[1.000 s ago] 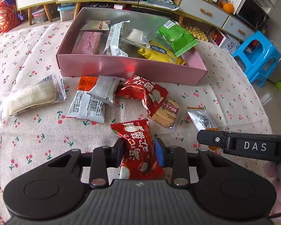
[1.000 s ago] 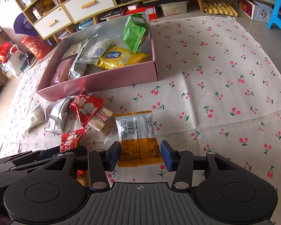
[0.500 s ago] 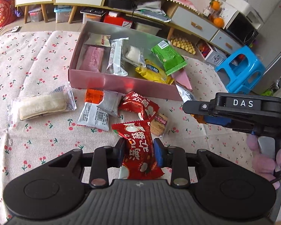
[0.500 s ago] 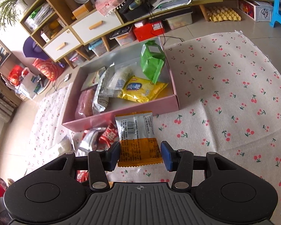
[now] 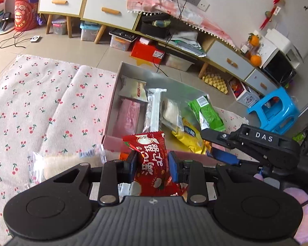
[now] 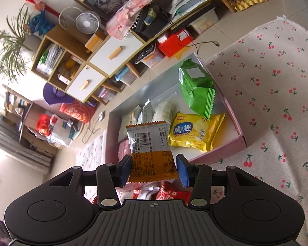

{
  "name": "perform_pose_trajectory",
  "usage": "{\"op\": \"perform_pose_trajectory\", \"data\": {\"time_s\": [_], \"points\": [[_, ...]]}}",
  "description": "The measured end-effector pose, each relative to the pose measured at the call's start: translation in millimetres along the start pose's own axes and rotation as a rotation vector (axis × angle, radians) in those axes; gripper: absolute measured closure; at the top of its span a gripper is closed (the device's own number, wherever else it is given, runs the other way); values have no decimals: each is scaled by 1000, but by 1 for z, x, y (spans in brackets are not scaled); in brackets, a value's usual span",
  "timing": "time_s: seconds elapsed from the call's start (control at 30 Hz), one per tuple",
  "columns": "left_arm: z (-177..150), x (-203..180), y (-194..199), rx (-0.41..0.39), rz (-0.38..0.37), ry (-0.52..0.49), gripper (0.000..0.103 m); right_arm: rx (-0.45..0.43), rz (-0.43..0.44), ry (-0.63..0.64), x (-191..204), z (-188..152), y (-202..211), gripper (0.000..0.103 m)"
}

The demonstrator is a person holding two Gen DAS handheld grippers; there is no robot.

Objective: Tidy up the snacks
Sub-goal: 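Carry red bag and orange-white packet over the pink box, then lower both snacks into pink box and open both tools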

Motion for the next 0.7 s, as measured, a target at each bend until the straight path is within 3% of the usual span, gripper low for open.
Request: {"op": "perform_pose_trajectory", "data": {"time_s": [0.33,0.4,0.7], "points": [[31,1,-40,-22,5,4,74,18,43,-54,-5,8,-18,53],[38,-2,-46,-24,-3,6,74,20,36,-81,-10,10,-17,44],[59,-27,-79,-25,-47,-35,73,-48,11,-168,-35,35,2,41]]}}
Point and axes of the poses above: each gripper's, at about its wrist camera, not at the fingertips, and y roughly against the way its jaws point, x to its left, z to its top, the point moved 10 cm from there along -y, roughly the way its jaws point, and after that the axes turned 13 degrees about -y, right-handed, at the moved point
